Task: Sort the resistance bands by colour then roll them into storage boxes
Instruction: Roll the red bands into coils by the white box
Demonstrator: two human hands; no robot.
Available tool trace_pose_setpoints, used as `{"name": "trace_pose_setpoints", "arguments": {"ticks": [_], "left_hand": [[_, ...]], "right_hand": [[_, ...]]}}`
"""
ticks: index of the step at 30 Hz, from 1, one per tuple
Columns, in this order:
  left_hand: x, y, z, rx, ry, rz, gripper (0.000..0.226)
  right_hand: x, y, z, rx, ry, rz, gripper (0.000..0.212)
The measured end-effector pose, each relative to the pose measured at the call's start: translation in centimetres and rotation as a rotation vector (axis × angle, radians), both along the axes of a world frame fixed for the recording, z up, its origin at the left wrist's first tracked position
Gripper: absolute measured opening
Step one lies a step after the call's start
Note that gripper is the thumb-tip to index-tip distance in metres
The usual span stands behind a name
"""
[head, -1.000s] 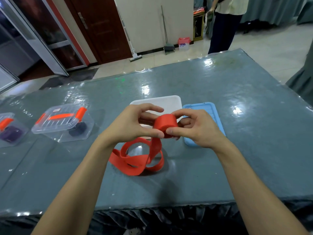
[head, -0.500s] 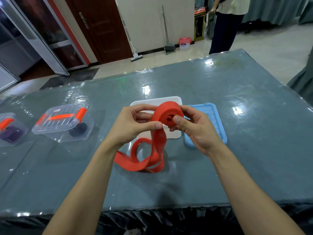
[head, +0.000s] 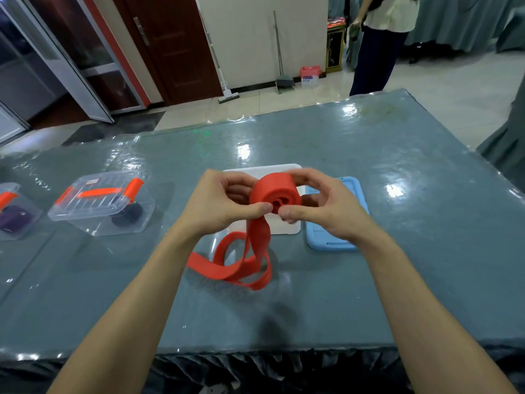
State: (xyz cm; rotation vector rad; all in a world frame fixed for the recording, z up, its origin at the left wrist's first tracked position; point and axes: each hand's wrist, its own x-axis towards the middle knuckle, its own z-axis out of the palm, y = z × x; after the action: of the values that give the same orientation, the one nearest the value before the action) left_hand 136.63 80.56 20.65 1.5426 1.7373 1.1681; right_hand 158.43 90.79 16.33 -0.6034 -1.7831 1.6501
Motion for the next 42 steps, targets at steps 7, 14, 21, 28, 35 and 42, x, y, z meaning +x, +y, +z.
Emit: {"name": "trace_pose_setpoints", "arguments": {"ticks": [7,14,21,28,35,42], "left_hand": [[-3.1,0.7,7.9,-0.071,0.581,-0.097,0.033],[-7.2,-1.3,13.4,0.346,0.084,-0.045,0.050],[-9.0,-1.9,6.9,0.265,-0.350,-0.020,0.051],[-9.7,-4.8,-4.1,0.012,-0.371,0.120,0.050],[-11.2,-6.5,-7.0,-0.158,-0.149,0.062,0.043],[-12.9,-7.1,-6.9,-0.200,-0.073,0.034,0.035]], "right_hand": [[-4.4,1.3,10.0,0.566,-0.462,0.109,0.051],[-8.7,1.2,16.0,0.407,0.128,0.027,0.038],[-12.3,-1.0,10.2,0.028,0.227,-0.004,0.053],[-12.2,-3.9,0.4,-0.142,-0.003,0.074,0.054],[-13.0,-5.1,-2.6,0.092,-0.303,0.063,0.047],[-14.4,-6.0,-3.8,0.062,-0.336,0.097,0.049]]}}
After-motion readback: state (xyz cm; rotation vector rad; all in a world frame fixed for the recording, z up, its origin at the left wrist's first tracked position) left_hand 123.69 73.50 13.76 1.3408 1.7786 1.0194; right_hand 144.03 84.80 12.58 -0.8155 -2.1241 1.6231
